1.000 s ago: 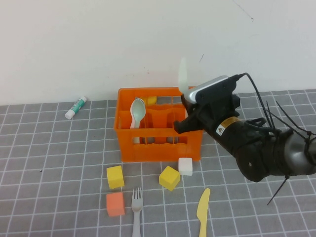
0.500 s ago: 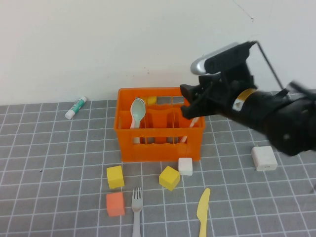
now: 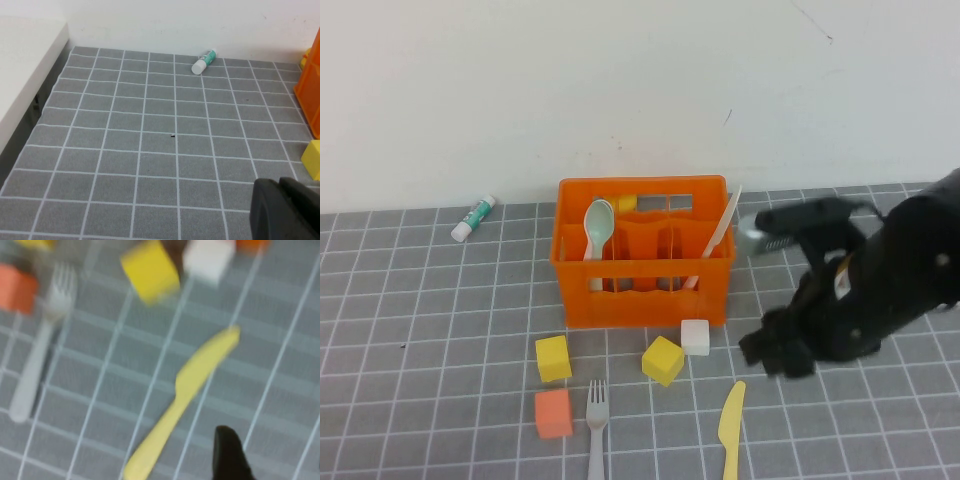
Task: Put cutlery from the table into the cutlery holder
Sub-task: Pick up the knife
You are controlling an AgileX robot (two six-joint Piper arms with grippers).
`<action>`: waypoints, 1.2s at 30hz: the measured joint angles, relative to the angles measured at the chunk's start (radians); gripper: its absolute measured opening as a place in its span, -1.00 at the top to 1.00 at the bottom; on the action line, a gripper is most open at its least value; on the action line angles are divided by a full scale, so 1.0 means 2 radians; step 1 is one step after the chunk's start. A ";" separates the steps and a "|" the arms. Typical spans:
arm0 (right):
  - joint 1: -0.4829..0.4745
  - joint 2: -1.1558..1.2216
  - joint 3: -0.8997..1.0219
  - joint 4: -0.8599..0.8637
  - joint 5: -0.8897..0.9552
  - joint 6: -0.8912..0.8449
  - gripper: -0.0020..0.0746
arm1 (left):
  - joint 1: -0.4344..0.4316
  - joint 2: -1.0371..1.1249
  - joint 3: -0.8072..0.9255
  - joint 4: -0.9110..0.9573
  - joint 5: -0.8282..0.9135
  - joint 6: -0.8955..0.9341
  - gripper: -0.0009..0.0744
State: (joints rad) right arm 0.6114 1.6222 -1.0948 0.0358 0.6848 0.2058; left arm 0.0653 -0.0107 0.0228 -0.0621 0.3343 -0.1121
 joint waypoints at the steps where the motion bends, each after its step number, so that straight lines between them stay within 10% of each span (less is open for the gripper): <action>1: 0.007 0.007 -0.001 0.000 0.018 0.029 -0.01 | 0.000 0.000 0.000 0.000 0.000 0.000 0.98; 36: 0.093 0.224 -0.036 -0.065 -0.046 0.353 0.17 | 0.000 0.000 0.000 -0.001 0.000 0.002 0.98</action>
State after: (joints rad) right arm 0.7973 2.0706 -1.1662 -0.0934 0.5933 0.9112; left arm 0.0653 -0.0107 0.0228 -0.0643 0.3343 -0.1073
